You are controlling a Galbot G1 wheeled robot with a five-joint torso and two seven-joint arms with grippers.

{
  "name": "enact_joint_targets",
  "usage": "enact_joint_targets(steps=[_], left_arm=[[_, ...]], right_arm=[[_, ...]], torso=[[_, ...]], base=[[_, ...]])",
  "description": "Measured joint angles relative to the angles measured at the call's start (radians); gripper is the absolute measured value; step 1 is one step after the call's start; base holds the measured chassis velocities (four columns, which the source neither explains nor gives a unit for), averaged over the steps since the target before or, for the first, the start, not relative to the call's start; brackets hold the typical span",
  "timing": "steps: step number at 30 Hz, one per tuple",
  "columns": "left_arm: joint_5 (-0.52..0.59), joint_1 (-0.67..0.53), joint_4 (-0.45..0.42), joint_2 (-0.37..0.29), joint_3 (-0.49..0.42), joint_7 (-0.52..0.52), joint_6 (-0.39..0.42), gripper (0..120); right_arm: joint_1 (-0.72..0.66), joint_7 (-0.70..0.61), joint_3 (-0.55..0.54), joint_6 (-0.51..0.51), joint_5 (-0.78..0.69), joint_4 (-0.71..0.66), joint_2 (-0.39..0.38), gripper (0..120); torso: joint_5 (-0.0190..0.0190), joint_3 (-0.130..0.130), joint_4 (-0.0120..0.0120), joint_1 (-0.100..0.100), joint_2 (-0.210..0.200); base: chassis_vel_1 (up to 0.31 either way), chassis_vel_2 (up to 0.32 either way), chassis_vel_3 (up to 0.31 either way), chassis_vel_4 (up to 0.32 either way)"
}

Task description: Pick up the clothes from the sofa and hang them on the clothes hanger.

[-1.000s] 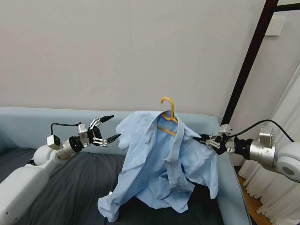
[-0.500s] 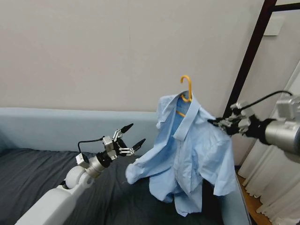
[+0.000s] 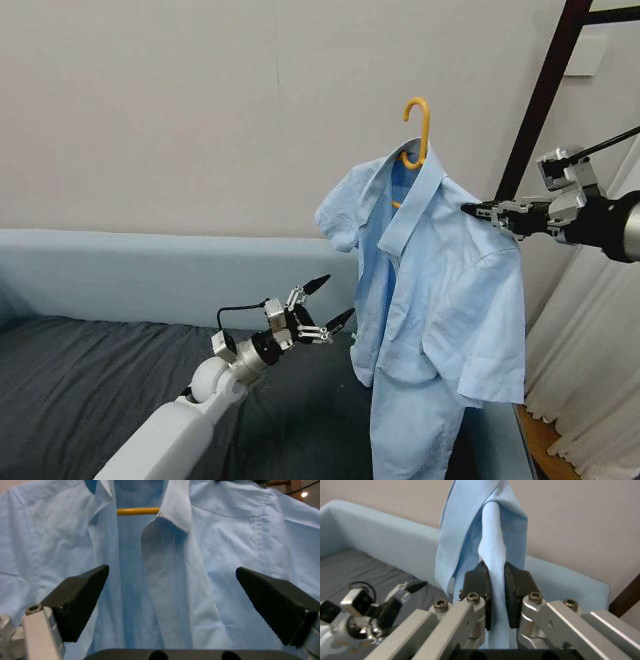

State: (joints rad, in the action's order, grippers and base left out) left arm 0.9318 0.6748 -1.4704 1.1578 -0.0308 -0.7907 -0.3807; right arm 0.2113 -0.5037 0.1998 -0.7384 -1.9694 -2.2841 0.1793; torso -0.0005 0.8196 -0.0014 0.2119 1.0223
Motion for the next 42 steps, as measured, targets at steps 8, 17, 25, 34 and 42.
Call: enact_joint_targets(steps=[8, 17, 25, 34, 42], left_arm=[[0.036, -0.156, 0.159, 0.098, -0.069, -0.041, 0.021, 98], [0.066, -0.254, 0.291, 0.140, -0.084, -0.153, 0.033, 78], [0.085, -0.279, 0.350, 0.148, -0.078, -0.240, 0.037, 44], [0.091, -0.294, 0.364, 0.155, -0.071, -0.267, 0.034, 15], [0.078, -0.351, 0.327, 0.105, -0.066, -0.221, 0.011, 0]], right_arm=[[0.022, 0.037, -0.003, 0.004, 0.035, -0.008, 0.010, 7], [0.031, 0.060, 0.002, 0.005, 0.061, 0.009, 0.008, 7], [0.034, 0.085, 0.000, 0.006, 0.080, 0.021, 0.024, 7], [0.045, 0.093, 0.001, 0.007, 0.098, 0.012, 0.027, 7], [0.044, 0.091, 0.006, 0.008, 0.102, 0.017, 0.022, 7]], torso=[[-0.0002, 0.000, 0.0001, 0.000, 0.000], [-0.0003, 0.000, 0.0000, 0.000, 0.000], [-0.0003, 0.000, 0.0003, 0.000, 0.000], [-0.0004, 0.000, -0.0001, 0.000, 0.000], [-0.0005, 0.000, 0.0003, 0.000, 0.000]], base=[[0.000, 0.000, 0.000, 0.000], [0.000, 0.000, 0.000, 0.000], [0.000, 0.000, 0.000, 0.000], [0.000, 0.000, 0.000, 0.000], [0.000, 0.000, 0.000, 0.000]])
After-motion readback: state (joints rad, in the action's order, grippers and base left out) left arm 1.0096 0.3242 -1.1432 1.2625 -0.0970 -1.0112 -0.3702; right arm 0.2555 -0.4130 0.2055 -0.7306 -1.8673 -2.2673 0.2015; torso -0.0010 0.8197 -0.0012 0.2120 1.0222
